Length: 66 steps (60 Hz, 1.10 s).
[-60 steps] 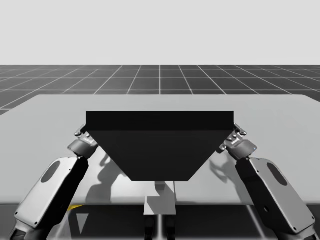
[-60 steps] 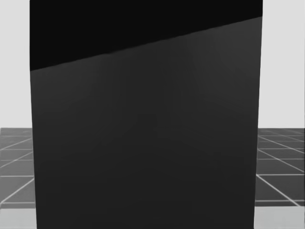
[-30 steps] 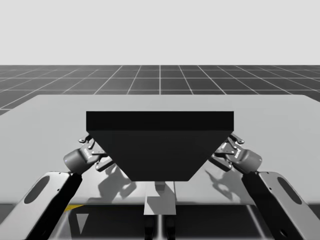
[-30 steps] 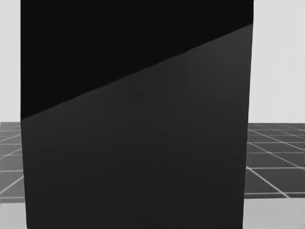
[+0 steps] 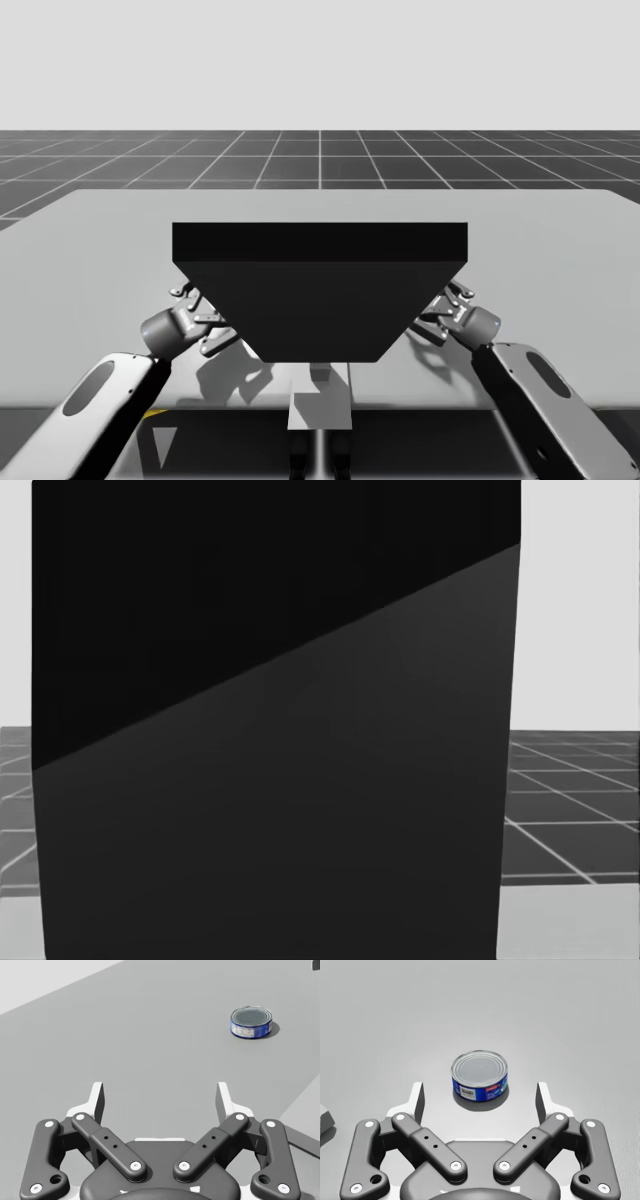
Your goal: Reach around the screen and pick up the object behind it.
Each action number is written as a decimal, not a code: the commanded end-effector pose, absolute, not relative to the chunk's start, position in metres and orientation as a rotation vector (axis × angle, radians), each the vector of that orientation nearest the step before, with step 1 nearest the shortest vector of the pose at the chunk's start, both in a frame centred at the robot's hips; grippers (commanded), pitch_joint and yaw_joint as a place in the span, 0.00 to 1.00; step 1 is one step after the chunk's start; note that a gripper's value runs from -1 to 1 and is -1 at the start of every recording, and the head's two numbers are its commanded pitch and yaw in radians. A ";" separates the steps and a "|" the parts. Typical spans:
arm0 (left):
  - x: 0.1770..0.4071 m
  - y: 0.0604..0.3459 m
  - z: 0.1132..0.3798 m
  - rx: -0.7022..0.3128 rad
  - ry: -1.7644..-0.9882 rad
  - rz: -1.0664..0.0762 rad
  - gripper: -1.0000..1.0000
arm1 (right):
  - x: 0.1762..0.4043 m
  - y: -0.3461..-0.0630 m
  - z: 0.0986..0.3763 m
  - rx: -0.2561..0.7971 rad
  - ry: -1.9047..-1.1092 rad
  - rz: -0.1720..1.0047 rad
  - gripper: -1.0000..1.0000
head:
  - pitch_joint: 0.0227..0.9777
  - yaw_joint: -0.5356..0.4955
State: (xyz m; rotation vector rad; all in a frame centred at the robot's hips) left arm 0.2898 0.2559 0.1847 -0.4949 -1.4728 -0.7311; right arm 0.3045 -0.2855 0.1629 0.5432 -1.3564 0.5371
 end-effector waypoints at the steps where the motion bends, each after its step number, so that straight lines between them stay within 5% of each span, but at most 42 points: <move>1: 0.289 0.254 0.182 -0.495 -1.480 -0.744 0.00 | 0.326 -0.277 0.153 0.530 -1.340 0.572 0.00 | 0.11 0.46; 23: 0.288 0.254 0.180 -0.469 -1.497 -0.764 0.00 | 0.369 -0.251 0.134 0.544 -1.281 0.648 0.00 | 0.14 0.47; 60: 0.286 0.252 0.178 -0.458 -1.496 -0.792 0.00 | 0.406 -0.220 0.105 0.559 -1.197 0.703 0.00 | 0.15 0.47; 62: 0.286 0.252 0.178 -0.459 -1.496 -0.792 0.00 | 0.405 -0.221 0.102 0.541 -1.206 0.697 0.09 | 0.15 0.47; 63: 0.286 0.252 0.178 -0.459 -1.496 -0.792 0.00 | 0.405 -0.221 0.102 0.532 -1.219 0.694 0.22 | 0.15 0.47; 64: 0.286 0.252 0.178 -0.458 -1.496 -0.792 0.00 | 0.405 -0.222 0.101 0.519 -1.229 0.695 0.44 | 0.15 0.47; 65: 0.286 0.252 0.178 -0.457 -1.497 -0.793 0.00 | 0.405 -0.224 0.099 0.506 -1.226 0.684 0.84 | 0.15 0.47; 66: 0.286 0.252 0.178 -0.457 -1.497 -0.793 0.00 | 0.404 -0.224 0.100 0.499 -1.233 0.672 0.91 | 0.15 0.47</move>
